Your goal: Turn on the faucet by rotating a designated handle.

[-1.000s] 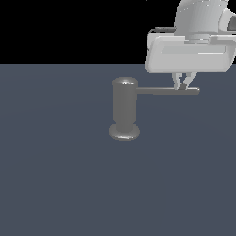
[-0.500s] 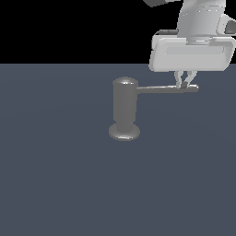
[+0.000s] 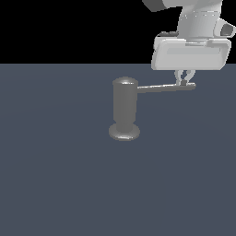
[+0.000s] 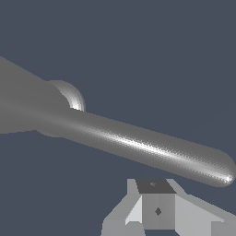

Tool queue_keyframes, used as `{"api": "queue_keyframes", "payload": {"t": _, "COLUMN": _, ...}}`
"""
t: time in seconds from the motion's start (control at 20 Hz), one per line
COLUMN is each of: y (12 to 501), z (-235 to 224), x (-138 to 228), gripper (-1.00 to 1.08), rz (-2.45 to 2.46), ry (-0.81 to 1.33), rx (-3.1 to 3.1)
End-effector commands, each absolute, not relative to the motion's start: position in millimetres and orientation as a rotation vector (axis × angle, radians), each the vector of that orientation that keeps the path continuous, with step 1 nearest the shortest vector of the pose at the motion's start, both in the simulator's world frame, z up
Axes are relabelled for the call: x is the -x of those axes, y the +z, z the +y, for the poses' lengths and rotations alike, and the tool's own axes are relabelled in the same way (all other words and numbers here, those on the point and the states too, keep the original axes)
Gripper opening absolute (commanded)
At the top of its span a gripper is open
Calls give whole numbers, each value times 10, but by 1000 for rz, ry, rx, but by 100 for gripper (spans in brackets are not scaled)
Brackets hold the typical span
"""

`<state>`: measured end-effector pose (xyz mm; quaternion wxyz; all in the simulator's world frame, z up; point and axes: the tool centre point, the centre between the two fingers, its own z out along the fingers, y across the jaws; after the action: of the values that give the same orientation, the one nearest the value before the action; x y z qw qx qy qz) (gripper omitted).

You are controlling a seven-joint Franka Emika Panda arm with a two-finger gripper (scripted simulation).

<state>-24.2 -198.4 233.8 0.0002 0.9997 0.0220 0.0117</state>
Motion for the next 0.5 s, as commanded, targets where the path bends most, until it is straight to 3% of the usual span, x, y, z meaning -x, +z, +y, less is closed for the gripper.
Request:
{"api": "queue_keyframes", "payload": {"t": 0.0, "y": 2241, "z": -2140, "x": 241, "gripper": -100, "rz": 38, "ry": 11, "rx": -3140}}
{"api": "queue_keyframes", "payload": {"t": 0.45, "y": 2217, "z": -2324, "x": 45, "gripper": -100, "rz": 29, "ry": 3, "rx": -3141}}
